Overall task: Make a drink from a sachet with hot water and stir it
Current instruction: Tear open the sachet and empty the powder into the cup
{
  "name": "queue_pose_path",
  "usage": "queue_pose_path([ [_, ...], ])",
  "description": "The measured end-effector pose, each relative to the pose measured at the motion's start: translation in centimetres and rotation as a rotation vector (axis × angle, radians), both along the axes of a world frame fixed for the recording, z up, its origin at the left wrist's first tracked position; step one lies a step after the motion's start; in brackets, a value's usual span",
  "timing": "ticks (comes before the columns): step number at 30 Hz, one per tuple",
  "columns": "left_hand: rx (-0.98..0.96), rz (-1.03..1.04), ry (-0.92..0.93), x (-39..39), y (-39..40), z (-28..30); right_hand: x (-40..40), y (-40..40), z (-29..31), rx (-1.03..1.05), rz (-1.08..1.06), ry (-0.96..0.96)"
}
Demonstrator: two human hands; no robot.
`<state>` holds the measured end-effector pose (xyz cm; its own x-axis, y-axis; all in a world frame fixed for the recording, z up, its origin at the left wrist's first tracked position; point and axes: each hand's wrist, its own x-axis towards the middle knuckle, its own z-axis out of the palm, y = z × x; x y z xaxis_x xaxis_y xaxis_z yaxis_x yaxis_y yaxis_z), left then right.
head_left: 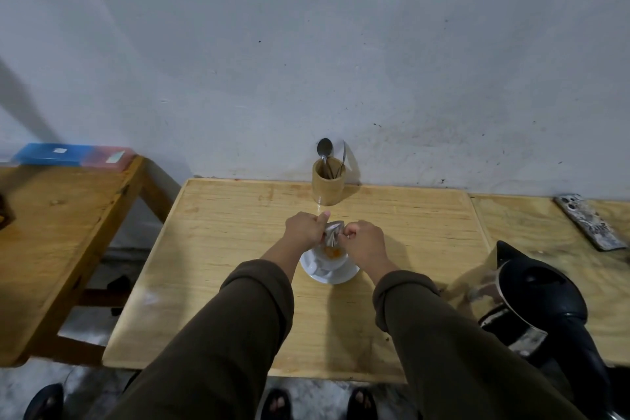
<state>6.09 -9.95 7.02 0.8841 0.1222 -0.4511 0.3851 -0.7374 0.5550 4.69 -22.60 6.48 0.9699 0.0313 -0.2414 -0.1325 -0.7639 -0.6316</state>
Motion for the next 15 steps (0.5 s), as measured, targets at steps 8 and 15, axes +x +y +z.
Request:
queue_pose_path([
  [8, -0.107, 0.103, 0.031, -0.1, 0.0, 0.5, 0.1, 0.1, 0.0, -0.046, 0.042, -0.017],
  [15, -0.416, 0.307, 0.078, -0.3, 1.7, 0.3, -0.1, 0.0, 0.1, -0.029, 0.077, -0.036],
])
